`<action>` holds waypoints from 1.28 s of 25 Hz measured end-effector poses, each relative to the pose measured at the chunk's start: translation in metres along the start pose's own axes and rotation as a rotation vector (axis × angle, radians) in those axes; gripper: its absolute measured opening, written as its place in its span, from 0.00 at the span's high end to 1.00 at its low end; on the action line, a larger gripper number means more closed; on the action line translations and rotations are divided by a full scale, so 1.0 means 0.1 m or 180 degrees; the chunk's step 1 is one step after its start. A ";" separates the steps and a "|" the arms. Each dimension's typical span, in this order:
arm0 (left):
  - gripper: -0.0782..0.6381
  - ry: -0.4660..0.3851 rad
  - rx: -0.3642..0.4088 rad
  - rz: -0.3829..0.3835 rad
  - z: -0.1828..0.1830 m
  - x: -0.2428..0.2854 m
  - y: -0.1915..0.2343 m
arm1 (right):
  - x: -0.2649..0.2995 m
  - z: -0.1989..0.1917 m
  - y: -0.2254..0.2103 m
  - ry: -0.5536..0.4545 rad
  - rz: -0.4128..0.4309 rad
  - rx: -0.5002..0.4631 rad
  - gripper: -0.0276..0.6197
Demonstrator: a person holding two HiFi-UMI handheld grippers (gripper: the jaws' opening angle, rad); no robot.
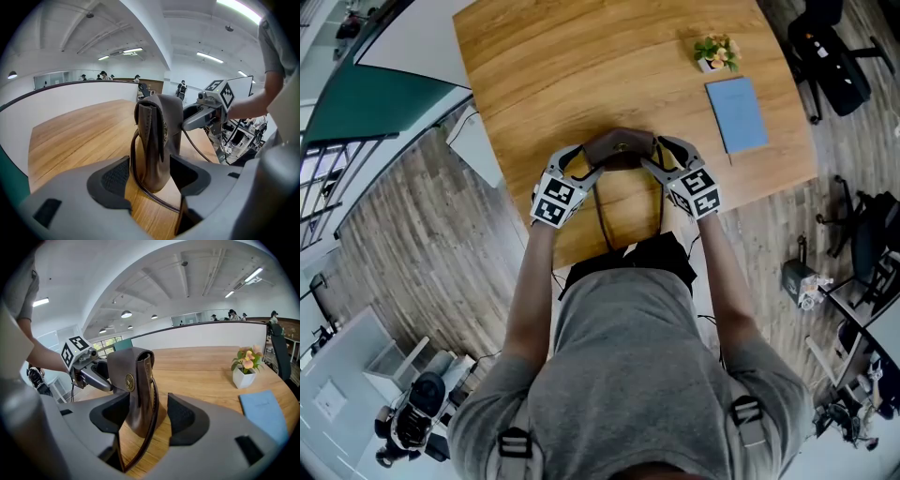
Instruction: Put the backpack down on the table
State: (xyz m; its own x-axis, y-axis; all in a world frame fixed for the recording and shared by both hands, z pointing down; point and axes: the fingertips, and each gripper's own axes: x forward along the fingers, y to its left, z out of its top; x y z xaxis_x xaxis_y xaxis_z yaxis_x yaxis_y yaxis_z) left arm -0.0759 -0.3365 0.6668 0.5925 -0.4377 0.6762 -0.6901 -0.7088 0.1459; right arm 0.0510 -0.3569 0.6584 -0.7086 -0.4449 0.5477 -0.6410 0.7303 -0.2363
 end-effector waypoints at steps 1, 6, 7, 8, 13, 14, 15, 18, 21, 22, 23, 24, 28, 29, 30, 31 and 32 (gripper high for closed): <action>0.51 -0.0005 0.0002 0.0005 -0.01 -0.02 0.00 | -0.02 0.00 -0.01 -0.0005 -0.0016 0.0002 0.55; 0.51 -0.0078 -0.0012 0.0036 0.00 -0.15 0.02 | -0.15 -0.01 -0.01 -0.0008 -0.0111 -0.0005 0.55; 0.51 -0.0095 -0.0014 0.0040 0.00 -0.18 0.03 | -0.17 -0.02 -0.01 -0.0012 -0.0137 -0.0007 0.56; 0.51 -0.0107 -0.0011 0.0043 0.01 -0.20 0.03 | -0.20 -0.02 -0.01 -0.0018 -0.0164 -0.0009 0.56; 0.51 -0.0129 0.0054 0.0036 -0.01 -0.33 0.01 | -0.35 -0.05 0.08 -0.0050 -0.0252 -0.0008 0.63; 0.51 -0.0155 0.0061 0.0040 0.00 -0.36 0.00 | -0.38 -0.05 0.10 -0.0062 -0.0262 -0.0006 0.64; 0.51 -0.0184 0.0060 0.0043 0.01 -0.39 0.00 | -0.41 -0.04 0.13 -0.0079 -0.0269 -0.0003 0.65; 0.52 -0.0235 0.0064 0.0030 0.02 -0.46 -0.03 | -0.48 -0.05 0.22 -0.0133 -0.0287 0.0001 0.71; 0.57 -0.0236 0.0118 -0.0001 0.01 -0.53 -0.11 | -0.55 -0.06 0.31 -0.0199 -0.0325 0.0014 0.84; 0.59 -0.0243 0.0132 -0.0021 0.01 -0.55 -0.15 | -0.57 -0.08 0.34 -0.0213 -0.0347 0.0021 0.88; 0.61 -0.0256 0.0144 -0.0042 0.00 -0.57 -0.20 | -0.59 -0.10 0.37 -0.0223 -0.0368 0.0027 0.91; 0.63 -0.0273 0.0155 -0.0065 -0.01 -0.59 -0.24 | -0.60 -0.12 0.39 -0.0231 -0.0383 0.0032 0.92; 0.73 -0.0325 0.0146 -0.0152 -0.07 -0.65 -0.41 | -0.65 -0.20 0.51 -0.0232 -0.0399 0.0020 0.95; 0.75 -0.0325 0.0145 -0.0169 -0.09 -0.66 -0.45 | -0.66 -0.21 0.53 -0.0222 -0.0405 0.0006 0.95; 0.77 -0.0315 0.0153 -0.0176 -0.12 -0.67 -0.48 | -0.67 -0.22 0.55 -0.0211 -0.0411 -0.0007 0.95; 0.80 -0.0297 0.0167 -0.0178 -0.16 -0.68 -0.50 | -0.69 -0.23 0.58 -0.0201 -0.0415 -0.0017 0.95; 0.82 -0.0280 0.0184 -0.0178 -0.19 -0.70 -0.53 | -0.70 -0.25 0.60 -0.0193 -0.0420 -0.0025 0.95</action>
State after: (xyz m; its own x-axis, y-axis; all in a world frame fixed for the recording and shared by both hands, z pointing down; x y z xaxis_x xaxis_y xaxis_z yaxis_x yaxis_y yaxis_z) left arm -0.0890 -0.2579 0.6253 0.6654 -0.4417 0.6018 -0.6314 -0.7630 0.1381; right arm 0.0690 -0.2689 0.6255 -0.6350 -0.5676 0.5241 -0.7276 0.6674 -0.1588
